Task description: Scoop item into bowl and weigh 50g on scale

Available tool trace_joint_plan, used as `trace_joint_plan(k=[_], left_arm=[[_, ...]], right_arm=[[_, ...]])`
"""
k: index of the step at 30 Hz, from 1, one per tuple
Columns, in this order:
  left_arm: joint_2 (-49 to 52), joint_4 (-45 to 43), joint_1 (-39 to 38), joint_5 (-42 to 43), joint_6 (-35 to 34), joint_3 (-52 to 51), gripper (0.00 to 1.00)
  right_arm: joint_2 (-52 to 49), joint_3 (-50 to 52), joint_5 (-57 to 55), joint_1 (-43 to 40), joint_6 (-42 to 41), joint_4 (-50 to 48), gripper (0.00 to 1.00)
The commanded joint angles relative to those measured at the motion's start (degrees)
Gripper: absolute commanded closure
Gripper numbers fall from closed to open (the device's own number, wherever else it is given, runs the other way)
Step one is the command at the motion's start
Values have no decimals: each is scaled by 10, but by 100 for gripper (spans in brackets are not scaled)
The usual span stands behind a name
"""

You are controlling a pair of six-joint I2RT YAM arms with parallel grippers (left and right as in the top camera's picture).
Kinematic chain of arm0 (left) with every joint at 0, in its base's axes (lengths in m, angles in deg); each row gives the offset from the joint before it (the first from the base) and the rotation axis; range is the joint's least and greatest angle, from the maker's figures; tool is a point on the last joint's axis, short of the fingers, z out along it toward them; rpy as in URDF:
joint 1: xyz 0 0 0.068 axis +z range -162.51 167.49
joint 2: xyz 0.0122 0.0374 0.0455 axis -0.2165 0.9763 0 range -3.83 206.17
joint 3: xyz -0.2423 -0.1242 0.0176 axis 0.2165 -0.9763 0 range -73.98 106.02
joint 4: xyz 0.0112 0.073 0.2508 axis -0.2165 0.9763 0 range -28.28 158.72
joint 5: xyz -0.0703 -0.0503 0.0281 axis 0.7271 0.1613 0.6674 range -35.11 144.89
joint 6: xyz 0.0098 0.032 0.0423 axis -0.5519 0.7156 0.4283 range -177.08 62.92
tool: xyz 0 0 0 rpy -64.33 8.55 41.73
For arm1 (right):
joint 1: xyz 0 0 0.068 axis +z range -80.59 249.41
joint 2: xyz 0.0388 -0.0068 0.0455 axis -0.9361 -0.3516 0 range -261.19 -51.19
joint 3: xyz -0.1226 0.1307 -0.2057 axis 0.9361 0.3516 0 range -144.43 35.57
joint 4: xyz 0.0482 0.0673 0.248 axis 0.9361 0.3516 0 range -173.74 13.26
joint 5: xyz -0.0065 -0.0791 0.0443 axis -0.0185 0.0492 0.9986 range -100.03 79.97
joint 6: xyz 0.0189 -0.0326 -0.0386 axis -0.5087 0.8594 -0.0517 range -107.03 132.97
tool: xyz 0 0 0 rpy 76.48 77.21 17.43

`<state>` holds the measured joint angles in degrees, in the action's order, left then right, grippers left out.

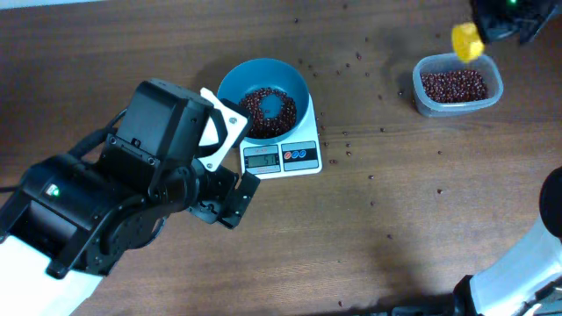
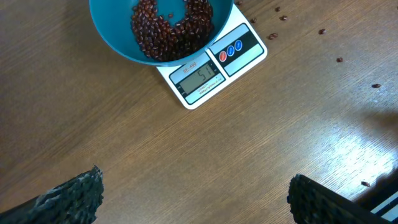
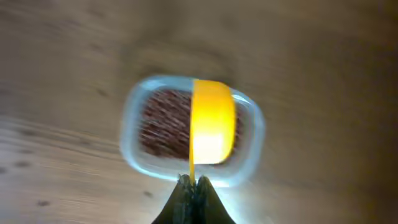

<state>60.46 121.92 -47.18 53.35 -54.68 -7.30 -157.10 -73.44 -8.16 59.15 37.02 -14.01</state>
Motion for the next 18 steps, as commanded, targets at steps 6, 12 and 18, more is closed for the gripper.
trace_joint_plan(k=[6,12,18], left_arm=[[-2,-1,2,-3,5,10,1],[-2,-1,2,-3,5,10,1],[-2,-1,2,-3,5,10,1]], right_arm=[[1,-63,419,68,73,-31,96],[-27,-55,419,170,77,-29,96],[-71,-55,360,226,111,21,96]])
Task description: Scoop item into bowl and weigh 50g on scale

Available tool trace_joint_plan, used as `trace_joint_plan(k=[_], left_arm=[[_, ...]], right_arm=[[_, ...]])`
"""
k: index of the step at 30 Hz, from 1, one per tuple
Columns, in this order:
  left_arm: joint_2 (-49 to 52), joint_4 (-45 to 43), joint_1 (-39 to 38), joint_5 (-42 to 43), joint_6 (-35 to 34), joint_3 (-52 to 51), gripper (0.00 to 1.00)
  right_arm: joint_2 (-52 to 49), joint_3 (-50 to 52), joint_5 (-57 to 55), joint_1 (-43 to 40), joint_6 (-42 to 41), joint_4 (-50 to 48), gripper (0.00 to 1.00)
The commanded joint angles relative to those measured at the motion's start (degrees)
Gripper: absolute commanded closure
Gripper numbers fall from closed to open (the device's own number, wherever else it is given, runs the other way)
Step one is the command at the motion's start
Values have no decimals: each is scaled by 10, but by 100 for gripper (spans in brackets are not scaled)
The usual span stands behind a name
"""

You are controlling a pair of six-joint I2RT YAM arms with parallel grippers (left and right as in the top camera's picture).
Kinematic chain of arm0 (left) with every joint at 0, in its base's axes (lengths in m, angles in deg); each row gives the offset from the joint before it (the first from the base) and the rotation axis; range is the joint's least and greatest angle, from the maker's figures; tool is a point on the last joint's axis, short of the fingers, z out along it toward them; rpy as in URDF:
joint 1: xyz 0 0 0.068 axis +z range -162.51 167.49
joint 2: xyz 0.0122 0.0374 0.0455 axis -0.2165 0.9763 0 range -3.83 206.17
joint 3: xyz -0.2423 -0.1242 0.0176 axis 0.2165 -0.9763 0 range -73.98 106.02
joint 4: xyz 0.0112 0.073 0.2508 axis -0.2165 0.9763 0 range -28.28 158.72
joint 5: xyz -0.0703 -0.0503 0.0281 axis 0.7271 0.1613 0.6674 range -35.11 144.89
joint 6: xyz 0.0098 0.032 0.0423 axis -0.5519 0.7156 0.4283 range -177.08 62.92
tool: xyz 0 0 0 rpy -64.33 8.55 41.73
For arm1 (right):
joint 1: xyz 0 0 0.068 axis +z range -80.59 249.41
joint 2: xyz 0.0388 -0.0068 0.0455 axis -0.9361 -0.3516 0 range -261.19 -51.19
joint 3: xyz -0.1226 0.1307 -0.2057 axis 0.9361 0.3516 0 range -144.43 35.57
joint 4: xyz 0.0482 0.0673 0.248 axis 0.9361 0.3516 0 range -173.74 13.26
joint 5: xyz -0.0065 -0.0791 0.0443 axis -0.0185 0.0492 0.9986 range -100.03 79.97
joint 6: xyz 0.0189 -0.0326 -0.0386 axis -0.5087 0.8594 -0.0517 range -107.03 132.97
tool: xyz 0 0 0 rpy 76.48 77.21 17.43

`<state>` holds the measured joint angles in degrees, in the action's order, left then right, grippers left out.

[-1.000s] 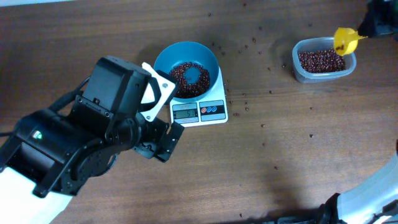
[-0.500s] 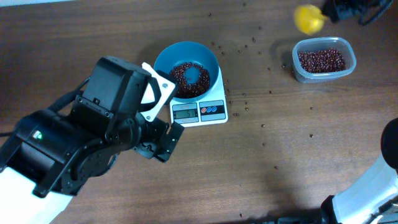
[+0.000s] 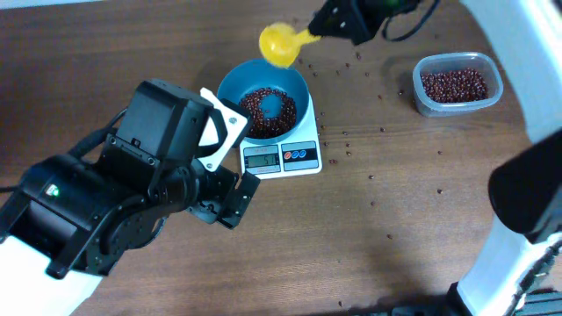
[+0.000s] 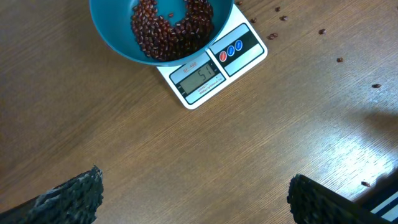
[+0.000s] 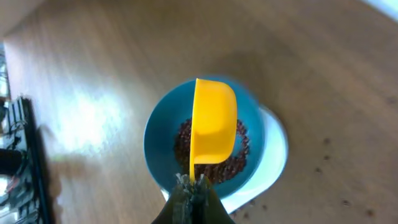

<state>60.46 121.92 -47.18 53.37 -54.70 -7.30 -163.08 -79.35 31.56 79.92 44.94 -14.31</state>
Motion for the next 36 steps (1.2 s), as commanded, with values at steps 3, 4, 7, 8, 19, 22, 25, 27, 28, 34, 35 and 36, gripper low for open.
trace_joint_plan(k=[3,4,7,8,19,22,25,27,28,34,35,36], left_arm=[[-2,-1,2,-4,5,10,1],[-2,-1,2,-4,5,10,1],[-2,-1,2,-4,5,10,1],[-2,-1,2,-4,5,10,1],[-2,-1,2,-4,5,10,1],[-2,-1,2,-4,5,10,1],[-2,-1,2,-4,5,10,1],[-2,-1,2,-4,5,10,1],[-2,-1,2,-4,5,10,1],[-2,-1,2,-4,5,10,1],[-2,-1,2,-4,5,10,1],[-2,-1,2,-4,5,10,1]], right_arm=[[-21,20,-54,34,35,22,96],[-21,40,-73,39,35,12,96],[-23,83,-78,42,34,-20,96],[-23,97,-78,42,34,-40,96],[-28,100,-147,42,34,-115,96],[-28,100,-147,42,34,-123,96],[-28,100,-147,42,34,-123,96],[-28,100,-133,42,34,-121,96],[-27,100,-115,42,34,-116,96],[-28,100,-155,68,58,-103,96],[-28,101,-171,73,63,-103,96],[-29,106,-172,77,80,-103,96]])
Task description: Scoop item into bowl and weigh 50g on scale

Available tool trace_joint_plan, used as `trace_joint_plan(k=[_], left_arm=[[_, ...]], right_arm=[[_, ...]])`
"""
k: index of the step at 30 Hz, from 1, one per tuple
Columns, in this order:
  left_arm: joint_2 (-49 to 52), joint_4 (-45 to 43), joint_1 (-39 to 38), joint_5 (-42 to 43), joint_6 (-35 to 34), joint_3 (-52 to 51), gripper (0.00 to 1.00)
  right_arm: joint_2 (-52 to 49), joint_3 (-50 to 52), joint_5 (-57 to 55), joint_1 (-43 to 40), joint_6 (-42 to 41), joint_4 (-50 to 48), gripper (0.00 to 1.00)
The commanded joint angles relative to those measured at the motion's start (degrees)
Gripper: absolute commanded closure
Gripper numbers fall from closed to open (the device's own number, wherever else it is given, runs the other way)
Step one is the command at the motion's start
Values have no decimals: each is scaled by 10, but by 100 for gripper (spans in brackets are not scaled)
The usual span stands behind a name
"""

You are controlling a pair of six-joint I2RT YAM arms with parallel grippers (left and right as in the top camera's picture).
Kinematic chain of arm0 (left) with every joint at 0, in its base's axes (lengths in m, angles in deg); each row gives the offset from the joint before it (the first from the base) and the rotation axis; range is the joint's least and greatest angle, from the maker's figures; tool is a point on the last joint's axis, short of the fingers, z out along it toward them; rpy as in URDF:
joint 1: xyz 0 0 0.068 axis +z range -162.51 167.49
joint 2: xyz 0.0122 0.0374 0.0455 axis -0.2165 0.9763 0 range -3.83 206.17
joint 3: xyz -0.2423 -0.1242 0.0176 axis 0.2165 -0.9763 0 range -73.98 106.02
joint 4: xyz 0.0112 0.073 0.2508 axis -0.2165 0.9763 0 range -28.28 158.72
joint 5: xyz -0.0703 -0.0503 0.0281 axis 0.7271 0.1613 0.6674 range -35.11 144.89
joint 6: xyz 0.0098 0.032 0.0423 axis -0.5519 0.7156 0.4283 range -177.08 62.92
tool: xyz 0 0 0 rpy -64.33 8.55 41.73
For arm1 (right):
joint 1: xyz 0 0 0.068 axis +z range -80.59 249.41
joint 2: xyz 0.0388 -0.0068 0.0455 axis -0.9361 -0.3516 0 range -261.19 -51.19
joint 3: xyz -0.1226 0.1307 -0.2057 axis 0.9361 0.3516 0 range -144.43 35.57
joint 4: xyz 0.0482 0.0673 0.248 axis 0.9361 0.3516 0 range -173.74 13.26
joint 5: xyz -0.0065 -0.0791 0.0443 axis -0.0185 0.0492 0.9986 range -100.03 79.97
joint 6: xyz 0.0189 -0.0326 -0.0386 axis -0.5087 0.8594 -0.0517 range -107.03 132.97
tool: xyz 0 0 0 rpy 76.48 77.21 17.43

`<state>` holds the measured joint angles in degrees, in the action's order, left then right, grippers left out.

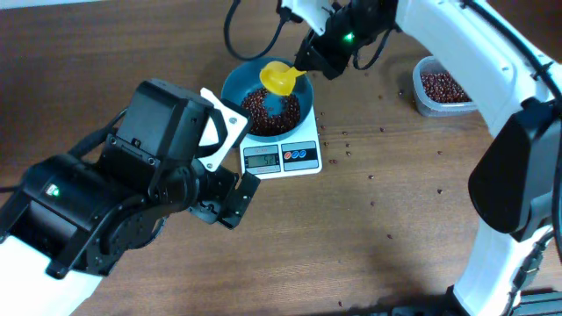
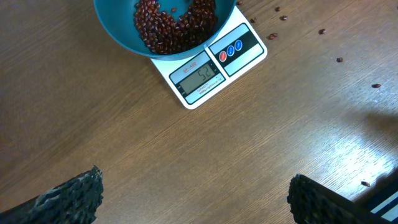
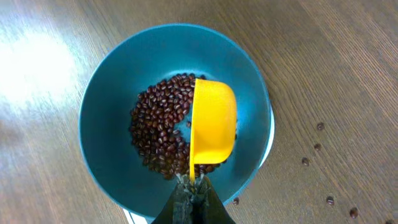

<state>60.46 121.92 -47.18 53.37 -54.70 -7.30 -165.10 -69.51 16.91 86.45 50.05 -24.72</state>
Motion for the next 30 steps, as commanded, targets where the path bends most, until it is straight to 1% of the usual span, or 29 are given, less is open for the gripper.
trace_joint_plan(k=[1,6,18,24,30], left_arm=[[-2,-1,2,-4,5,10,1],[-2,-1,2,-4,5,10,1],[-2,-1,2,-4,5,10,1],[-2,-1,2,-4,5,10,1],[-2,-1,2,-4,5,10,1]], right_arm=[[-9,13,-27,16,32,1,96],[-9,35,-67,34,32,-1,96],[-18,36,-66,36,35,-17,96],[-18,36,-13,36,34,-5,96],[-18,36,1,36,34,17,96]])
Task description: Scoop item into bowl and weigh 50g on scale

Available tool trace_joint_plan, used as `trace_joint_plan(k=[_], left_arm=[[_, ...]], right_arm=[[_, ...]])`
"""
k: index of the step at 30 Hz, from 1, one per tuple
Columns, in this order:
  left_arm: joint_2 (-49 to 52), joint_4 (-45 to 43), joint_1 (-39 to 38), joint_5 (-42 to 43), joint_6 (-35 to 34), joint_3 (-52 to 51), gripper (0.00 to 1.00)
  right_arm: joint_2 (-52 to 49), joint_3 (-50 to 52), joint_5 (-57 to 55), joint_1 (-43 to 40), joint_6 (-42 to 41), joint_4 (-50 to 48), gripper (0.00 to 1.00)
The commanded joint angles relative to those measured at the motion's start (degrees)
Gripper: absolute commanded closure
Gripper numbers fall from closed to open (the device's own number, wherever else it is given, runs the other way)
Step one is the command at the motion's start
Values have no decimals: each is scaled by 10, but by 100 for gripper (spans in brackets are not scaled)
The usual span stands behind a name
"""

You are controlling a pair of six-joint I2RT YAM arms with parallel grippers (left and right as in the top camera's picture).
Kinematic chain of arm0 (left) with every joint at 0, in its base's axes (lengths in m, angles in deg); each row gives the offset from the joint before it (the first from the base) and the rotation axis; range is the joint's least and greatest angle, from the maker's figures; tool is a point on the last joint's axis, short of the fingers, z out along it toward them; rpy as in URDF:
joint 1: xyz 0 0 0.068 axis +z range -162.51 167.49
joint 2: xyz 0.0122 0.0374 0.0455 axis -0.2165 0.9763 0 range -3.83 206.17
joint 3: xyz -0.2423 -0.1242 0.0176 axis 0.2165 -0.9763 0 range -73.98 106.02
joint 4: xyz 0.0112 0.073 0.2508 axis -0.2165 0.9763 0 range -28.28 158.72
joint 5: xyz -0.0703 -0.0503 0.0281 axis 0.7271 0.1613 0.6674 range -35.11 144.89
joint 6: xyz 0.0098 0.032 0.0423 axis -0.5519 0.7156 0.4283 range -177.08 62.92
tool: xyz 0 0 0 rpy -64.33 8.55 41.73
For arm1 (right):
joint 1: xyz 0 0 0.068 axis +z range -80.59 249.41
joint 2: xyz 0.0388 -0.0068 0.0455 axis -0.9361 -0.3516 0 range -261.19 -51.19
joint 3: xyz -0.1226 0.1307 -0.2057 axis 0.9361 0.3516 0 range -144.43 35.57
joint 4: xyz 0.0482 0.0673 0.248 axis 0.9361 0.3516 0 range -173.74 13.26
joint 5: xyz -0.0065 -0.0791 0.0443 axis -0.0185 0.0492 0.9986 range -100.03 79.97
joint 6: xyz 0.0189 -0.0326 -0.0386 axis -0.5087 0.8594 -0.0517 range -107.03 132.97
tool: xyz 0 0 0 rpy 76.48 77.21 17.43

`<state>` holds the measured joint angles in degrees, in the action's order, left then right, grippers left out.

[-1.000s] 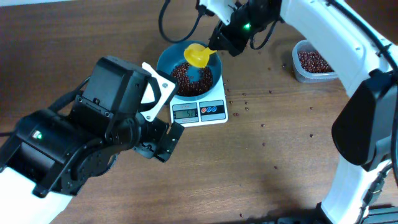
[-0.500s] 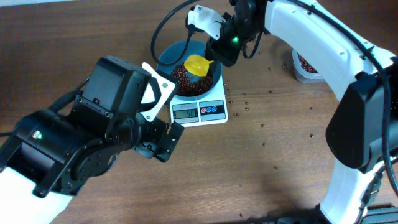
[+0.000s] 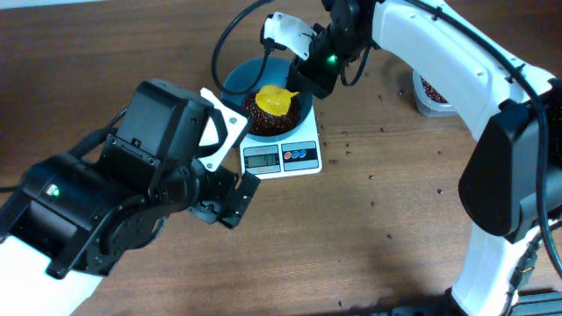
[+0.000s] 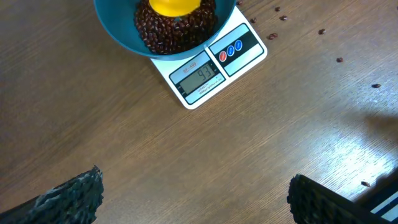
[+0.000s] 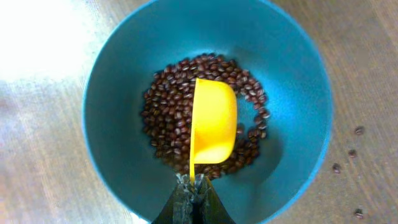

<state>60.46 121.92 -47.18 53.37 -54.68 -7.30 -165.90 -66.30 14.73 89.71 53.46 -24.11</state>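
A blue bowl (image 3: 233,81) holding dark red beans (image 5: 168,124) stands on a small white scale (image 3: 283,158). Its display (image 4: 198,76) appears to read 93. My right gripper (image 5: 194,182) is shut on the handle of a yellow scoop (image 5: 213,121), which lies rounded side up low in the bowl on the beans (image 3: 274,99). The left gripper (image 4: 193,196) hangs open above bare table, near the scale's front, with nothing between its fingers (image 4: 68,196).
A clear tub of beans (image 3: 430,92) sits at the back right, partly behind the right arm. Loose beans (image 3: 351,136) are scattered on the wooden table to the right of the scale.
The right gripper has lowered the scoop from just above the beans down onto them. The scale reading rose from about 50 to about 93. The left arm has not moved.
The right gripper held the scoop over the tub at the back right while the scale read about 51. Then the scoop was above the bowl's far rim, then over the beans inside it, and now it rests on them.
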Motion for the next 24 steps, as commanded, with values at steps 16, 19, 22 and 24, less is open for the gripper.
trace_joint_plan(k=[16,19,22,24], left_arm=[[-2,1,2,-4,5,10,1],[-2,1,2,-4,5,10,1],[-2,1,2,-4,5,10,1],[-2,1,2,-4,5,10,1]], right_arm=[[0,-87,188,-54,-42,77,96],[0,-89,249,-92,-67,75,96],[0,-88,251,-106,-64,69,96],[-3,-83,185,-98,-62,44,96]])
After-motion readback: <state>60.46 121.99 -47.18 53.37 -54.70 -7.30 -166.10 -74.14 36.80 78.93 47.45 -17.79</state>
